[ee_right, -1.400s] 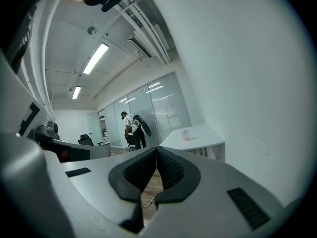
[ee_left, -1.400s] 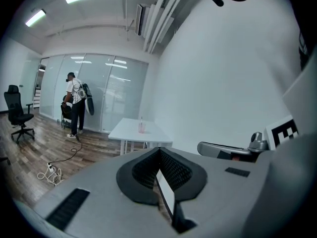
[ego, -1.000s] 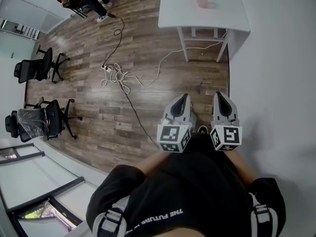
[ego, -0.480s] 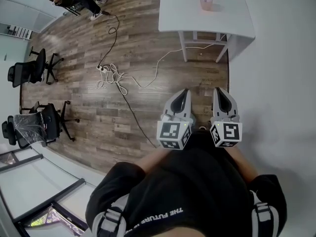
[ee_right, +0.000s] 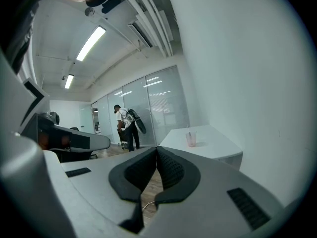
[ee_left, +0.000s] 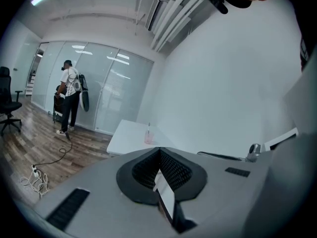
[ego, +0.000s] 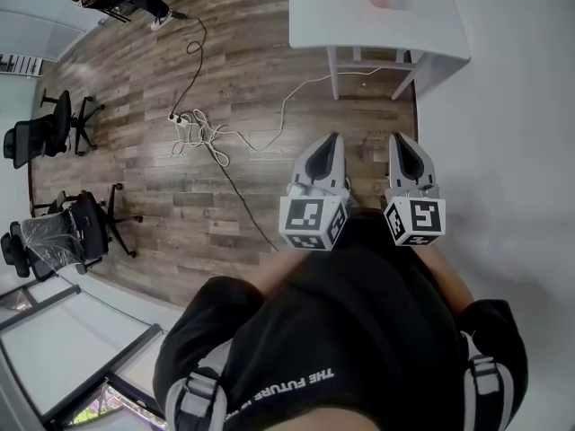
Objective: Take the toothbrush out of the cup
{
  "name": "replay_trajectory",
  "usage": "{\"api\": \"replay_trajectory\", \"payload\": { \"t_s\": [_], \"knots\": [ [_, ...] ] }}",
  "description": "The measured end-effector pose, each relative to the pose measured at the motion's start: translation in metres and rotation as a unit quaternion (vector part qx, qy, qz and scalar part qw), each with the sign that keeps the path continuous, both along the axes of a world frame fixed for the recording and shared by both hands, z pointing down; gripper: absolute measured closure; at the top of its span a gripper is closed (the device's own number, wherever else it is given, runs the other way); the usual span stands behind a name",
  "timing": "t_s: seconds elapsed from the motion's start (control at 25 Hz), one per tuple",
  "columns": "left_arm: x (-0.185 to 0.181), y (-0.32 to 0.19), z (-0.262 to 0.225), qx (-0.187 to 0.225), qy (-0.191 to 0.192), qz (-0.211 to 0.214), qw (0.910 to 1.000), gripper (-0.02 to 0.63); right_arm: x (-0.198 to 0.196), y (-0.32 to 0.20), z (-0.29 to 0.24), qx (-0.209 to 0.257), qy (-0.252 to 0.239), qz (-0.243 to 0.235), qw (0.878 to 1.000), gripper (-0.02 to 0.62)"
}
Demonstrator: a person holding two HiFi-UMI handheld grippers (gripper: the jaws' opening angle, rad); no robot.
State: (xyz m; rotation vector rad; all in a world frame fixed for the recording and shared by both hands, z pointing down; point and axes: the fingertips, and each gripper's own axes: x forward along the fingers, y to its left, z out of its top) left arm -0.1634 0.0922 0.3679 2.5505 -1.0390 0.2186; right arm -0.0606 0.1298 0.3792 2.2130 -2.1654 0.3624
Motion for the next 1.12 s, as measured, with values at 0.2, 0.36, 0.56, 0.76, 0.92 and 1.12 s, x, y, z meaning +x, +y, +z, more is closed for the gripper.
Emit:
{"api": "replay_trajectory", "payload": {
  "t_s": [0.2,0.36,0.56,0.76,0.92,1.12],
  "knots": [
    [-0.014,-0.017,0.000,-0.010,0.009,0.003,0.9999,0.591,-0.017,-0.016,-0.004,-0.001,0.004,0.002,1.000,0.580],
    [-0.011,-0.025,0.008,-0.025,0.011,0.006,0.9996,0.591,-0.012,-0.023,0.001,-0.012,-0.001,0.012,1.000,0.580],
    [-0.005,-0.031,0.021,-0.041,0.007,0.007,0.9991,0.591,-0.007,-0.029,0.013,-0.023,-0.005,0.012,1.000,0.580],
    [0.001,-0.044,0.018,-0.042,0.004,0.002,0.9991,0.591,0.003,-0.041,0.010,-0.023,-0.013,0.013,1.000,0.580],
    [0.015,-0.058,0.021,-0.037,-0.007,-0.002,0.9993,0.591,0.017,-0.057,0.016,-0.024,-0.024,0.012,0.999,0.580],
    [0.047,-0.089,0.030,-0.034,-0.022,-0.006,0.9992,0.591,0.054,-0.088,0.028,-0.025,-0.039,0.012,0.999,0.580]
  ]
}}
